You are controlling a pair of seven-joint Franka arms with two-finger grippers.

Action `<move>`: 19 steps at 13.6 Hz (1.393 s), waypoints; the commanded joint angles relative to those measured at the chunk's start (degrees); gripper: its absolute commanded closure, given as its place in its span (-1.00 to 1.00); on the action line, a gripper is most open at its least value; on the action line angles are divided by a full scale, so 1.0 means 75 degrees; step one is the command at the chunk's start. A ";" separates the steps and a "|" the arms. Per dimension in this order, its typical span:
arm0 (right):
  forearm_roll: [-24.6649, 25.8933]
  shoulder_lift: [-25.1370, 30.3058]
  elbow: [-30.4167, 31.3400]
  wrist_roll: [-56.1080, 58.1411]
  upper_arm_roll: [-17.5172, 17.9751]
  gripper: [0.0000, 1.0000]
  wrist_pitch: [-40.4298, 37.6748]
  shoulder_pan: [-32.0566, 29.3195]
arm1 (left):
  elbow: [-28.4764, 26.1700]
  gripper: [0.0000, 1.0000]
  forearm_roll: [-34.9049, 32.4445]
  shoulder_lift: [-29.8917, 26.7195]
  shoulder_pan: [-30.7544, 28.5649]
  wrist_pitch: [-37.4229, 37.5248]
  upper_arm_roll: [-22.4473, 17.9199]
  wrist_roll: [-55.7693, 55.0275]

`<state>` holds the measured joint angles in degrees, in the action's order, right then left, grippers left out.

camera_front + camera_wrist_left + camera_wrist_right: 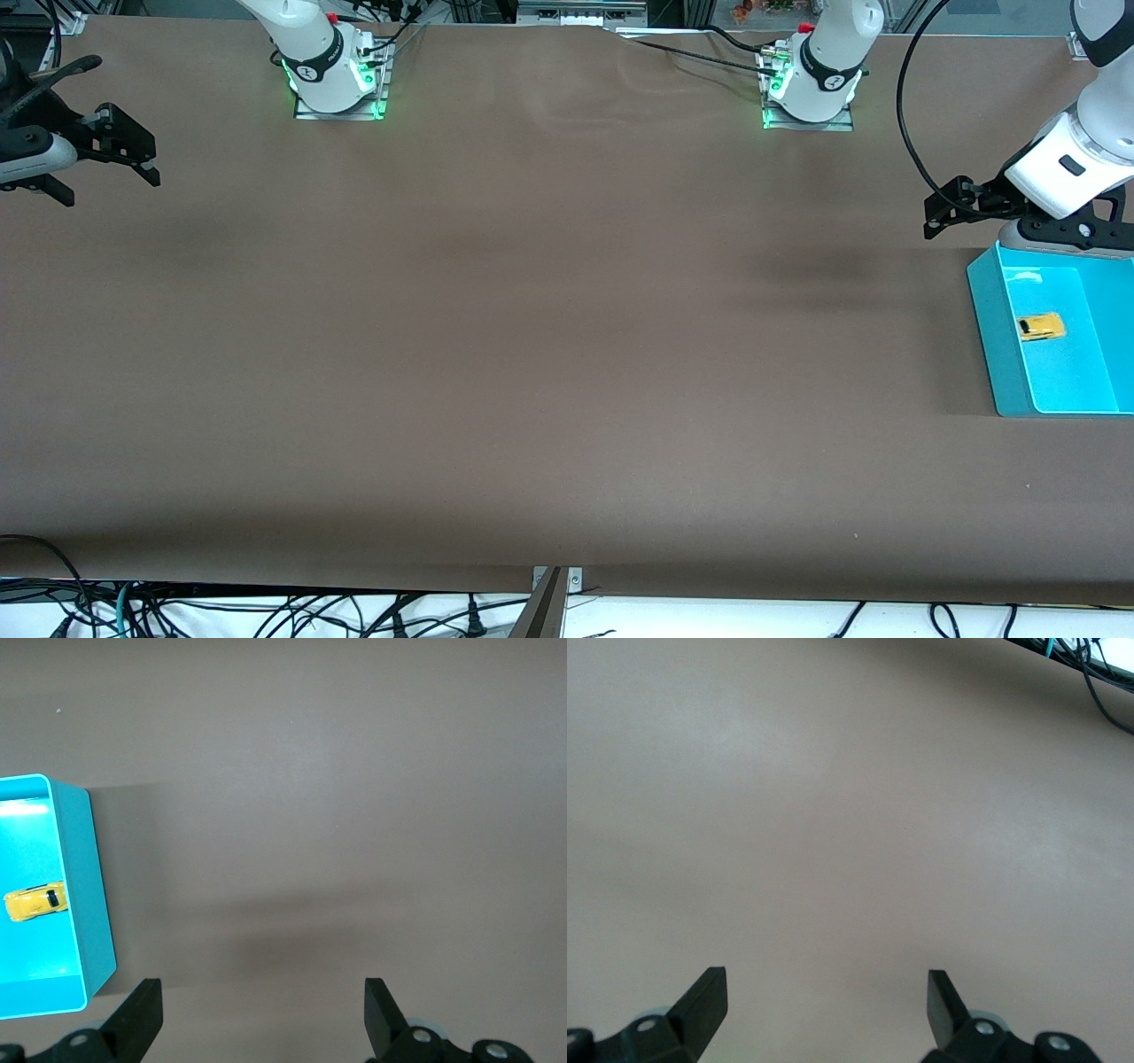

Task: Wind and store yellow beetle car

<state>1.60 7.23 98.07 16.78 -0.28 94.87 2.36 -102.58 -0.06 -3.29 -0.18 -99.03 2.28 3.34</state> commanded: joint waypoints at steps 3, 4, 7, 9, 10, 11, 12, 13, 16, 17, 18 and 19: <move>-0.0165 -0.0190 -0.0139 -0.0033 -0.0021 -1.00 -0.0239 0.0037 | 0.0260 -1.00 -0.0062 0.0134 -0.0151 0.0172 0.0048 -0.0070; -0.0363 -0.0225 -0.0139 -0.0057 -0.0045 -1.00 -0.0239 0.0002 | 0.0260 -1.00 -0.0062 0.0134 -0.0163 0.0172 0.0060 -0.0070; -0.0565 -0.0400 -0.0150 -0.0919 -0.0080 -1.00 -0.0227 -0.0068 | 0.0365 -1.00 -0.0062 0.0204 -0.0163 0.0172 0.0060 -0.0046; -0.0565 -0.0425 -0.0150 -0.1146 -0.0080 -1.00 -0.0204 -0.0068 | 0.0400 -1.00 -0.0062 0.0227 -0.0163 0.0172 0.0060 -0.0035; -0.0553 -0.0436 -0.0150 -0.1205 -0.0069 -1.00 -0.0216 -0.0068 | 0.0401 -1.00 -0.0062 0.0227 -0.0163 0.0172 0.0060 -0.0035; -0.0553 -0.0483 -0.0150 -0.1298 -0.0068 -1.00 -0.0227 -0.0057 | 0.0412 -1.00 -0.0074 0.0227 -0.0163 0.0172 0.0060 -0.0035; -0.0541 -0.0495 -0.0150 -0.1288 -0.0068 -1.00 -0.0216 -0.0057 | 0.0412 -1.00 -0.0074 0.0227 -0.0163 0.0184 0.0060 -0.0035; -0.0506 -0.0495 -0.0150 -0.1299 -0.0068 -1.00 -0.0216 -0.0045 | 0.0401 -1.00 -0.0062 0.0227 -0.0163 0.0184 0.0060 -0.0035; -0.0506 -0.0483 -0.0150 -0.1288 -0.0068 -1.00 -0.0251 -0.0033 | 0.0401 -1.00 -0.0062 0.0227 -0.0163 0.0184 0.0060 -0.0046; -0.0506 -0.0483 -0.0150 -0.1288 -0.0068 -1.00 -0.0251 -0.0033 | 0.0412 -1.00 -0.0074 0.0227 -0.0163 0.0207 0.0060 -0.0046; -0.0506 -0.0472 -0.0150 -0.1288 -0.0068 -1.00 -0.0251 -0.0033 | 0.0401 -1.00 -0.0074 0.0227 -0.0163 0.0219 0.0060 -0.0035; -0.0471 -0.0460 -0.0150 -0.1288 -0.0057 -1.00 -0.0251 -0.0022 | 0.0401 -1.00 -0.0074 0.0227 -0.0163 0.0231 0.0060 -0.0046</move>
<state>-1.61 3.80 98.09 8.14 -0.87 94.26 2.15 -101.61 -0.06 -2.53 -1.00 -98.89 2.27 3.33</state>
